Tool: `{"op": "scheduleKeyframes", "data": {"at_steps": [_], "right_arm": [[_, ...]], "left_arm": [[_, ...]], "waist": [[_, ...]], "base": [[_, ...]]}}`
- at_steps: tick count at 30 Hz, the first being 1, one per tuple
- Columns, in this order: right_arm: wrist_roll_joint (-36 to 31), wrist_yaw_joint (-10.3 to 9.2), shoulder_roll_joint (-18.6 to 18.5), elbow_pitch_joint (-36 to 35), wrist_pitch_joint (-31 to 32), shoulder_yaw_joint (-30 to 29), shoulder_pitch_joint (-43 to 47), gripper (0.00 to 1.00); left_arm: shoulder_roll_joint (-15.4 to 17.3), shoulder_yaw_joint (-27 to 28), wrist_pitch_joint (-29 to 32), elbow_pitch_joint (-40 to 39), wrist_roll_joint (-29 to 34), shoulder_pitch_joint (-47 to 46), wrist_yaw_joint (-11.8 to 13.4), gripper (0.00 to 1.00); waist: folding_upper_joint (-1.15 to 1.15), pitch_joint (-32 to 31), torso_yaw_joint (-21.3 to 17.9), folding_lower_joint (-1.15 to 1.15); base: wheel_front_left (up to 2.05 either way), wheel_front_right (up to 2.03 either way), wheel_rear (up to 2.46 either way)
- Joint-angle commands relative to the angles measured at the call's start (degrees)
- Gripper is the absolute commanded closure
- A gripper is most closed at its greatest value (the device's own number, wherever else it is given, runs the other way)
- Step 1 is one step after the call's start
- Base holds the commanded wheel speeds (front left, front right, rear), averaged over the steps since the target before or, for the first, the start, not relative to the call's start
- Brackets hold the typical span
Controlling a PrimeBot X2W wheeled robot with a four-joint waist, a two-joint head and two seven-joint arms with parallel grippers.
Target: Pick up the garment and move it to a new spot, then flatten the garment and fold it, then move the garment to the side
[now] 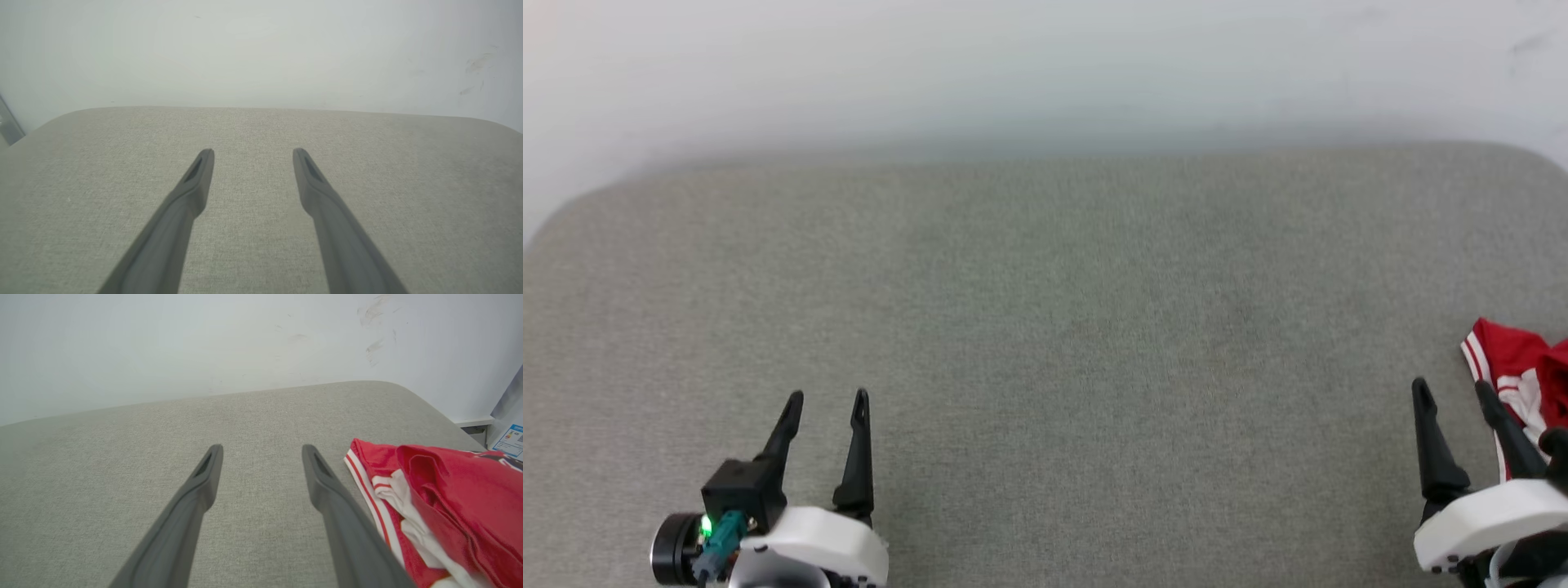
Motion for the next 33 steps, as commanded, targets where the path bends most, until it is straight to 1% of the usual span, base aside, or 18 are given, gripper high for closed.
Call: {"op": "scheduleKeyframes", "data": {"at_steps": [1,7,19,28,33], "right_arm": [[0.48,-0.06,0.48,-1.01,0.42,0.66,2.10,0.00],[-0.88,-0.05,1.36,-4.85,1.23,3.33,5.81,0.00],[-3.62,-0.05,3.00,-10.74,3.36,6.27,10.05,0.00],[-3.67,-0.05,3.38,-11.38,2.92,7.13,9.91,0.00],[-3.41,-0.05,3.37,-11.08,2.64,7.29,9.40,0.00]], "left_arm": [[-0.30,0.41,-0.38,0.54,0.56,1.84,-0.23,0.00],[-0.75,1.40,-0.39,1.46,1.75,4.66,-0.72,0.00],[-1.88,3.16,-0.38,2.63,4.10,6.71,-1.66,0.00],[-2.58,4.32,-0.37,3.72,5.86,5.91,-2.96,0.00],[-3.16,4.84,-0.35,4.00,6.50,5.63,-3.27,0.00]], "waist": [[0.00,-3.47,1.11,0.01],[0.00,-6.38,1.03,0.01],[0.00,-8.61,0.07,0.01],[0.00,-8.49,-0.33,0.01],[0.00,-8.39,-0.18,0.01]], "base": [[0.00,0.00,0.00],[0.00,0.00,0.00],[0.00,0.00,0.00],[0.00,0.00,0.00],[0.00,0.00,0.00]]}}
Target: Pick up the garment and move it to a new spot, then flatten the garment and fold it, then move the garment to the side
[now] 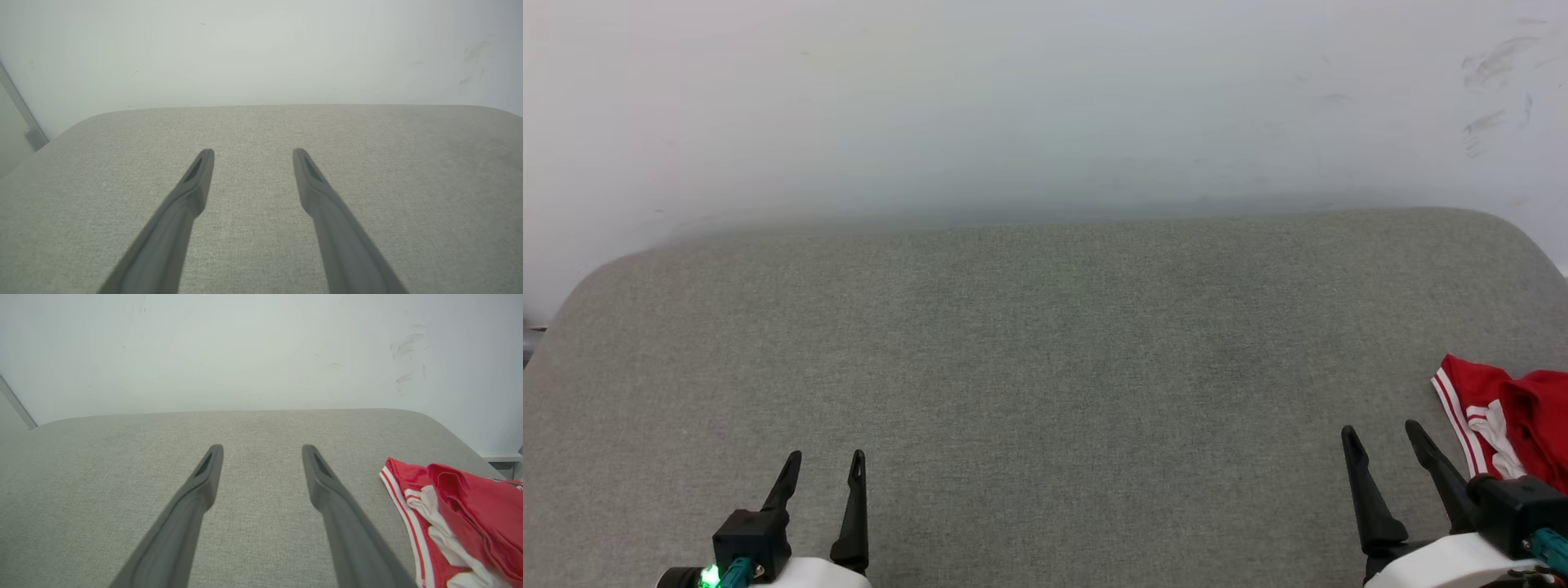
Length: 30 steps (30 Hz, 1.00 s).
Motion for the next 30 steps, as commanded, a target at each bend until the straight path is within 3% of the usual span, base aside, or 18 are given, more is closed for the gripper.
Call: {"op": "scheduleKeyframes", "data": {"at_steps": [1,5,6,30], "right_arm": [[0.40,-0.05,0.15,0.02,-0.36,0.07,-0.24,0.00],[0.73,-0.05,-0.14,0.25,-0.61,0.13,-0.52,0.00],[0.27,0.00,-0.02,0.43,-0.36,0.10,-0.08,1.00],[23.91,-0.01,0.40,6.02,1.73,-1.03,-3.97,1.00]], "left_arm": [[-0.36,0.22,-0.28,0.22,0.05,-0.32,-0.27,0.00],[-0.91,0.66,-0.28,0.58,0.14,-0.59,-0.58,0.00],[-0.81,0.53,0.03,0.65,-0.02,-0.08,-0.55,1.00],[-3.35,4.88,6.32,1.75,-21.95,-2.47,-3.82,1.00]], "waist": [[0.00,0.04,0.06,0.00],[0.00,0.19,0.23,0.00],[0.00,0.20,0.22,0.00],[0.00,0.66,0.58,0.00]], "base": [[0.00,0.00,0.00],[0.00,0.00,0.00],[0.00,0.00,0.00],[0.00,0.00,0.00]]}}
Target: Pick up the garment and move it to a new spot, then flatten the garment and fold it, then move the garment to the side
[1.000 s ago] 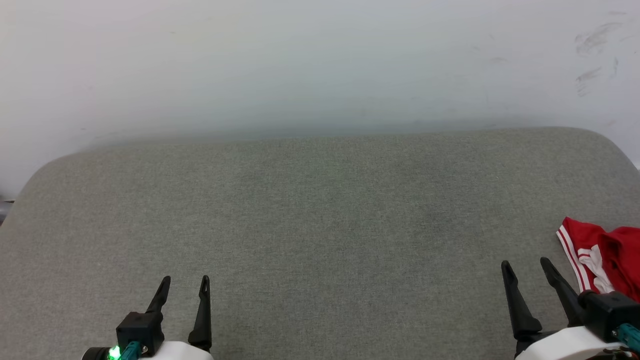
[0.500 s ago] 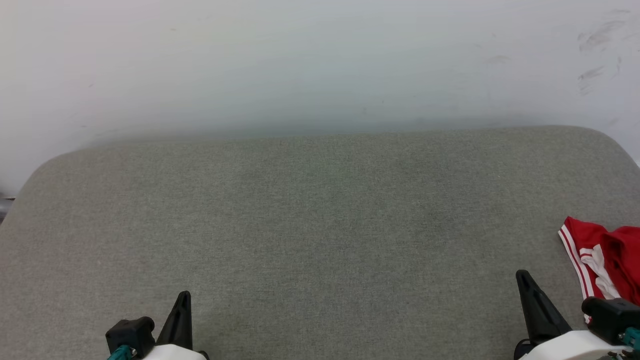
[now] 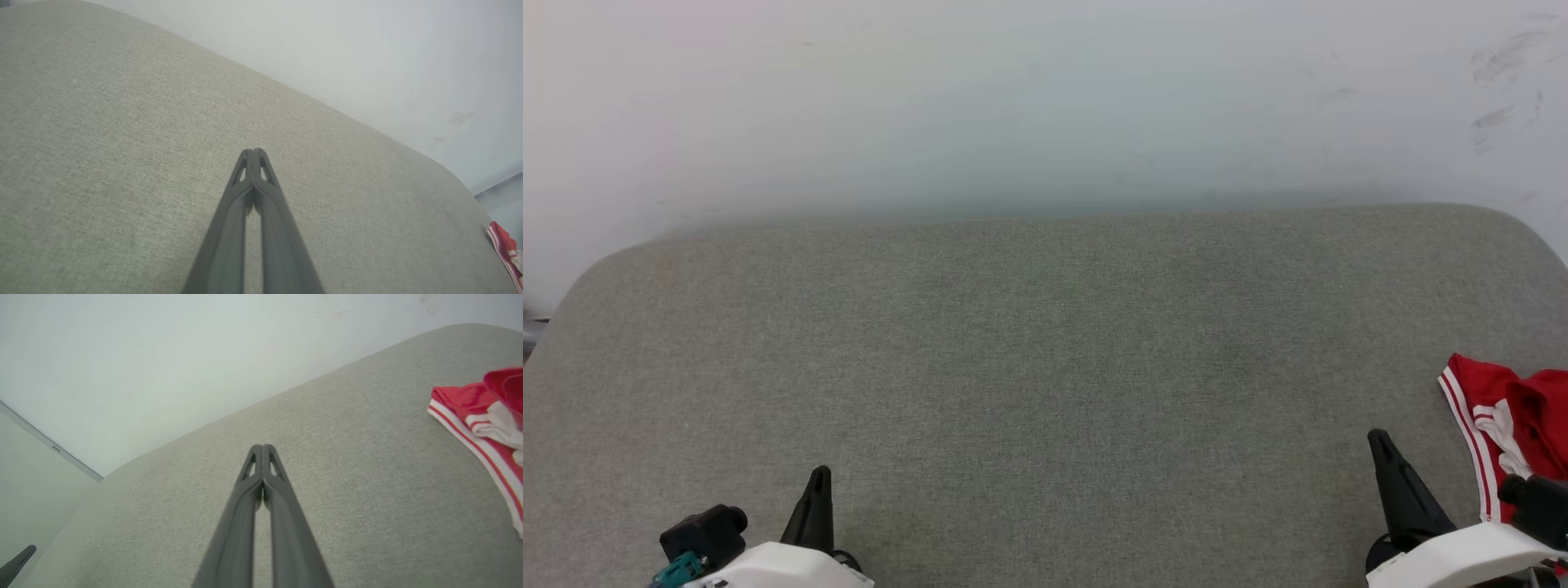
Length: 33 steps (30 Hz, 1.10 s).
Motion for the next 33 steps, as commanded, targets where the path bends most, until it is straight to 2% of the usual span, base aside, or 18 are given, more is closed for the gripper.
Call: {"op": "scheduleKeyframes", "data": {"at_steps": [1,21,33], "right_arm": [[2.84,-0.01,0.06,-0.21,0.17,-0.31,-2.03,1.00],[19.25,-0.01,0.33,3.11,1.59,-1.11,-4.89,1.00],[26.89,-0.01,0.46,4.67,2.28,-1.49,-6.26,1.00]], "left_arm": [[-0.01,0.80,0.59,-0.82,-2.51,-1.92,-0.43,1.00],[-1.58,3.81,4.80,-0.64,-17.67,-3.79,-2.72,1.00],[-2.39,5.24,6.78,-0.53,-24.75,-4.62,-3.78,1.00]], "waist": [[0.00,0.04,0.03,0.00],[0.00,0.45,0.35,0.00],[0.00,0.68,0.52,0.00]], "base": [[0.00,0.00,0.00],[0.00,0.00,0.00],[0.00,0.00,0.00]]}}
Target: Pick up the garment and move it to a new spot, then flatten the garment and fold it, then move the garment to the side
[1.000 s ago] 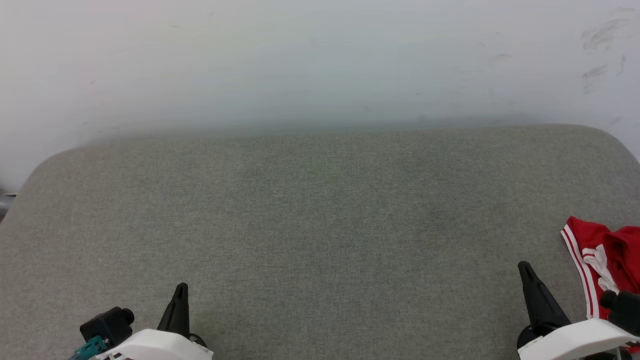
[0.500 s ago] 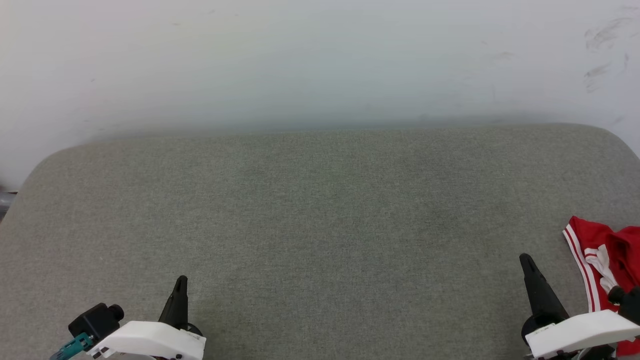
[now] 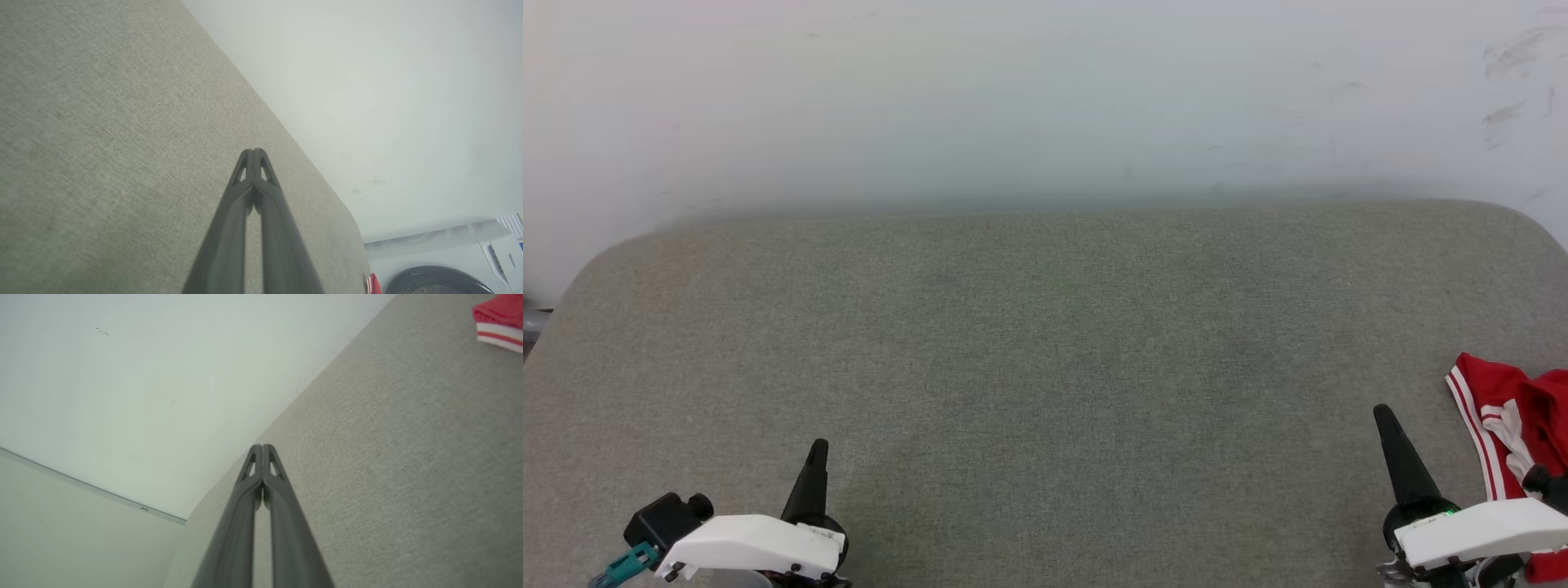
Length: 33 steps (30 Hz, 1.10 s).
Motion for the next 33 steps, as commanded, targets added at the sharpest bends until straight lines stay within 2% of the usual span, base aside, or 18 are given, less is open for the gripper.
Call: {"op": "scheduleKeyframes", "data": {"at_steps": [1,33], "right_arm": [[2.30,0.00,0.09,-0.12,0.27,-0.23,-1.88,1.00],[20.82,-0.01,0.43,3.74,1.91,-1.14,-4.97,1.00]], "left_arm": [[-0.25,0.54,0.58,-0.52,-2.05,-1.56,-0.47,1.00],[-2.10,3.99,5.45,-0.21,-19.18,-3.60,-3.12,1.00]], "waist": [[0.00,0.05,0.04,0.00],[0.00,0.73,0.56,0.00]], "base": [[0.00,0.00,0.00],[0.00,0.00,0.00]]}}
